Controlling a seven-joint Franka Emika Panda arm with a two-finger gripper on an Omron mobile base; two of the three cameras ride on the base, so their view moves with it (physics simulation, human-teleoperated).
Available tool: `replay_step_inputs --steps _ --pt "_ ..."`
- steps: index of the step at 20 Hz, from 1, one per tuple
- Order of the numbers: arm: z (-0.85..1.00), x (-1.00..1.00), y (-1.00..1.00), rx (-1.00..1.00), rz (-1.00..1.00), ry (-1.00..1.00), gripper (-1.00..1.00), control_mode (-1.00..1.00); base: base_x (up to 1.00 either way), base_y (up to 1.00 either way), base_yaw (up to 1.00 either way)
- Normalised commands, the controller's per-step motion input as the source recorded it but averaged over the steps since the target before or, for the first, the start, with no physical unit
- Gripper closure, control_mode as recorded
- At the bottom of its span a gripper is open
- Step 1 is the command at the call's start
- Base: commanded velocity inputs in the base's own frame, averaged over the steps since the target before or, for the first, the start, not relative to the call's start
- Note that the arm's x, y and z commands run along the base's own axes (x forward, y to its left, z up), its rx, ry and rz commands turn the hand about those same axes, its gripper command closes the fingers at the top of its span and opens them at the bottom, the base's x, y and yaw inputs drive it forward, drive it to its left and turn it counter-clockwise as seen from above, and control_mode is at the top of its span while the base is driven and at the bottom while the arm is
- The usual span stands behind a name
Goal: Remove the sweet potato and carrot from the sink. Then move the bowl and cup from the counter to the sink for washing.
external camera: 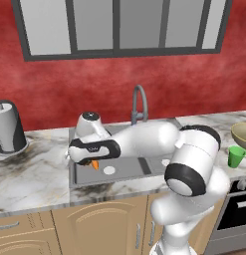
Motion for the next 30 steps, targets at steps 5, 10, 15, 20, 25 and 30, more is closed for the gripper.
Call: replay_step_inputs --steps 5,10,15,20,25,30 --pt "-0.02 0.14 0.48 0.0 0.05 0.04 1.0 -1.0 0.0 0.0 0.0" --pt "-0.14 0.12 0.44 -0.03 0.0 0.08 1.0 -1.0 0.0 0.0 0.0" --pt "-0.12 0.12 0.41 -0.05 0.0 0.08 1.0 -1.0 0.0 0.0 0.0" --pt "-0.17 0.13 0.4 -0.07 0.0 0.03 1.0 -1.0 0.0 0.0 0.0" --pt "-0.24 0.09 0.33 -0.12 0.0 0.03 1.0 -1.0 0.0 0.0 0.0" --pt "-0.24 0.08 0.29 -0.1 0.0 0.01 1.0 -1.0 0.0 0.0 0.0"
